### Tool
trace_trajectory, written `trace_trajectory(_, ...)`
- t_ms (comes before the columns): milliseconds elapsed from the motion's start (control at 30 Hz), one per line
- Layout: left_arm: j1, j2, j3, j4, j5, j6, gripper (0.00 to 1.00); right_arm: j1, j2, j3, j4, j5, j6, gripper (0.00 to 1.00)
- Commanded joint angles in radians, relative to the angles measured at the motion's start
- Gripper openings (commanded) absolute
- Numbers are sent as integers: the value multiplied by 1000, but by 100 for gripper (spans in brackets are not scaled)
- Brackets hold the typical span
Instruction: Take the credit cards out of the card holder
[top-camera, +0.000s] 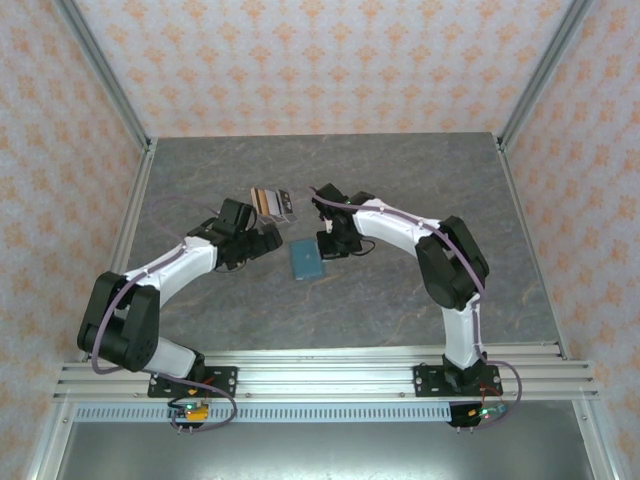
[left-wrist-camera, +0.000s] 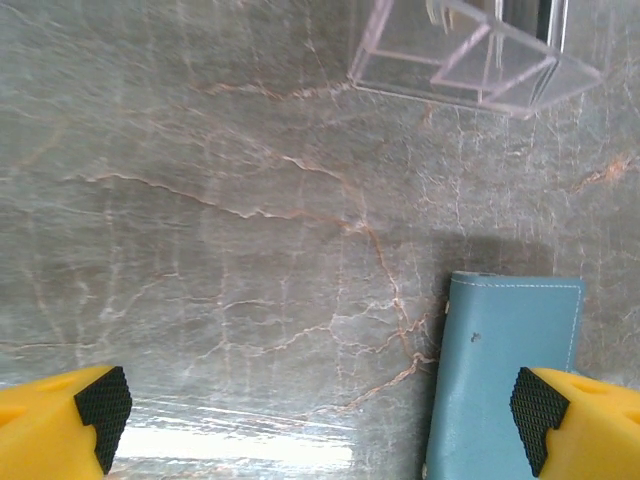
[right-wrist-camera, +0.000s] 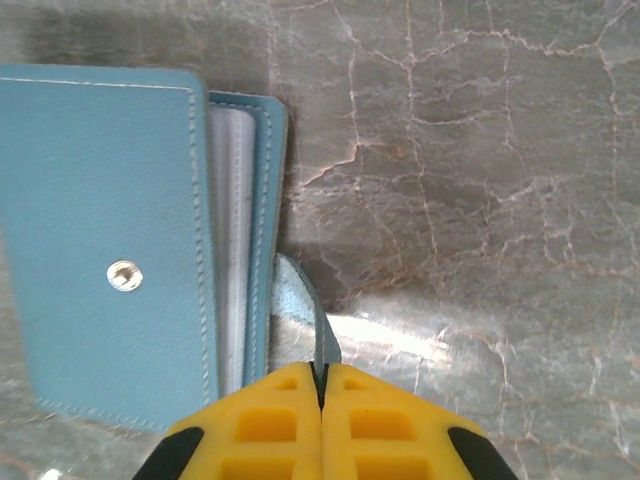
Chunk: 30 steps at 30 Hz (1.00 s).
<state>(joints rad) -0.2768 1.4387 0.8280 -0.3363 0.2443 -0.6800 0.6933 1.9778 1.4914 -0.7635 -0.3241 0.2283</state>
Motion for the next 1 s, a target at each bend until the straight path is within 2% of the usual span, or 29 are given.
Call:
trace_trajectory(0,23,-49,-23,-44,-52,0,100,0,-124,30,-31,-32,19,5)
trace_trajectory(133,29,-76,-25,-67,-92,2,100,-2,-177,42,-18,-102,52,5)
trace_trajectory(267,34,-98,-20,-95,-125,-1,100,0,-185,29,50,-245,115,5)
trace_trajectory(400,34,-123,-32,-88,-126,0,100,2,-167,27,86,-262,150,5)
trace_trajectory(633,34,-144,-43,-67,-89,14,100,0,-159,37,76,-222,145,5)
trace_trajectory(767,34,-145,-48,-31,-28,20,100,-10,-168,40,24,-139,128,4)
trace_trajectory(967,16,-131,-60,80,115,23,90,-45,-199,-6,-45,11,68,4)
